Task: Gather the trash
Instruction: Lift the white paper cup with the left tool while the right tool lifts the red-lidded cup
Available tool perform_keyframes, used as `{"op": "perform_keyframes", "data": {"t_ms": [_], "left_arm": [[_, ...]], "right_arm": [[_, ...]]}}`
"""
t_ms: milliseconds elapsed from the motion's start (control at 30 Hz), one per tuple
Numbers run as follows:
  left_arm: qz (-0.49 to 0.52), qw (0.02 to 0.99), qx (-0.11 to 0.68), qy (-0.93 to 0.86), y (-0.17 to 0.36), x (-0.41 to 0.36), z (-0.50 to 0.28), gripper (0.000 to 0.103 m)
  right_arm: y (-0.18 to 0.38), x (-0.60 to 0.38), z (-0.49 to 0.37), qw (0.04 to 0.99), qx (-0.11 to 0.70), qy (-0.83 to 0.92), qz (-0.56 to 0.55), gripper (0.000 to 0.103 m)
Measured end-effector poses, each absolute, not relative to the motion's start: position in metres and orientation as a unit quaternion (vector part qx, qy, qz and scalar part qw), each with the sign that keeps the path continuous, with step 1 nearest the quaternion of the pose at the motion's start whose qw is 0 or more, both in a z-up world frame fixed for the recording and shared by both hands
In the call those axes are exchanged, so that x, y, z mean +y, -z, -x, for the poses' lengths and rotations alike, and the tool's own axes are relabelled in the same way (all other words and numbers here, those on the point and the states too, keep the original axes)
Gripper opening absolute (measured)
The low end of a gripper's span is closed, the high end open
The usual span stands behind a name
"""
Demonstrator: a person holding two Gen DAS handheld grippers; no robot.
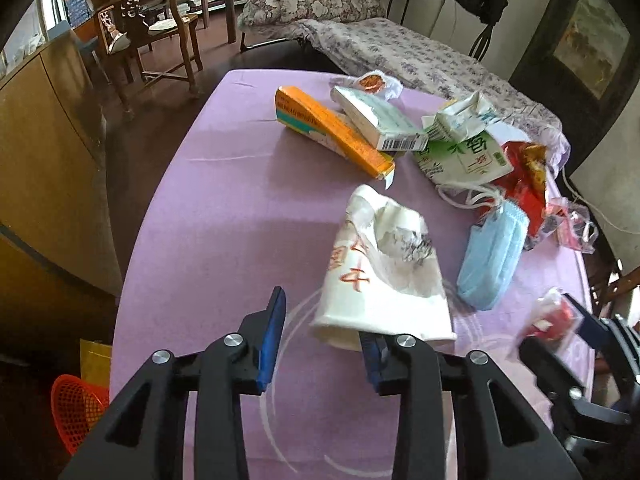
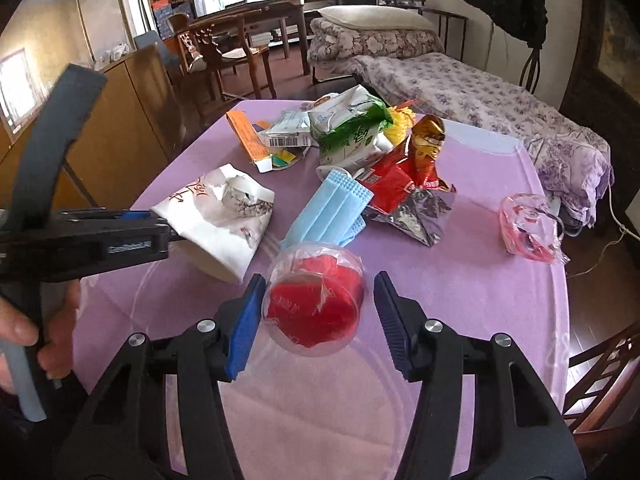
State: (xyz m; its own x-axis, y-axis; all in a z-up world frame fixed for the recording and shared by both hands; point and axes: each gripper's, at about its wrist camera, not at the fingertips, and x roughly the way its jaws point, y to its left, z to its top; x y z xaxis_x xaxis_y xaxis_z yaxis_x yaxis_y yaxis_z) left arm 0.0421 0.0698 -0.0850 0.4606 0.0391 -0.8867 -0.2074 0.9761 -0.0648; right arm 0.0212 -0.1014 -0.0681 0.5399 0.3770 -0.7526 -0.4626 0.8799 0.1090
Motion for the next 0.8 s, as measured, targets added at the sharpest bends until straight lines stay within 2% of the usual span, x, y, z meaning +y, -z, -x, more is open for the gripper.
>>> {"op": "perform_keyframes", "data": {"t_ms": [167, 233, 300, 367, 567, 633, 700, 800], "left_arm": [[0.082, 0.846, 0.522, -0.070, 0.093, 0.068, -0.046, 0.036], [0.093, 0.844, 0.525, -0.066, 0.094, 0.070, -0.046, 0.044], [0.126, 0.836, 0.531, -0.052, 0.094, 0.075, -0.042, 0.060], [0.155, 0.841, 0.518, -0.037, 0.090, 0.079, -0.039, 0.061], [0.112, 0.845, 0.520, -0.052, 0.093, 0.072, -0.045, 0.059], [0.124, 0.840, 0.527, -0.039, 0.093, 0.071, -0.044, 0.062], [0.127, 0.841, 0.525, -0.030, 0.091, 0.069, -0.043, 0.074], [0.103, 0.848, 0.518, -0.045, 0.091, 0.064, -0.046, 0.074]], "right_arm": [[0.066, -0.111, -0.026, 0.877, 0.420, -0.233, 0.034, 0.055], [0.066, -0.112, -0.027, 0.877, 0.419, -0.232, 0.032, 0.056], [0.065, -0.112, -0.026, 0.877, 0.418, -0.233, 0.034, 0.056], [0.065, -0.113, -0.027, 0.878, 0.416, -0.232, 0.033, 0.056], [0.065, -0.113, -0.027, 0.878, 0.416, -0.233, 0.033, 0.056], [0.066, -0.113, -0.026, 0.878, 0.416, -0.232, 0.038, 0.056], [0.069, -0.110, -0.027, 0.877, 0.420, -0.227, 0.049, 0.056], [0.075, -0.105, -0.028, 0.875, 0.425, -0.225, 0.059, 0.056]]}}
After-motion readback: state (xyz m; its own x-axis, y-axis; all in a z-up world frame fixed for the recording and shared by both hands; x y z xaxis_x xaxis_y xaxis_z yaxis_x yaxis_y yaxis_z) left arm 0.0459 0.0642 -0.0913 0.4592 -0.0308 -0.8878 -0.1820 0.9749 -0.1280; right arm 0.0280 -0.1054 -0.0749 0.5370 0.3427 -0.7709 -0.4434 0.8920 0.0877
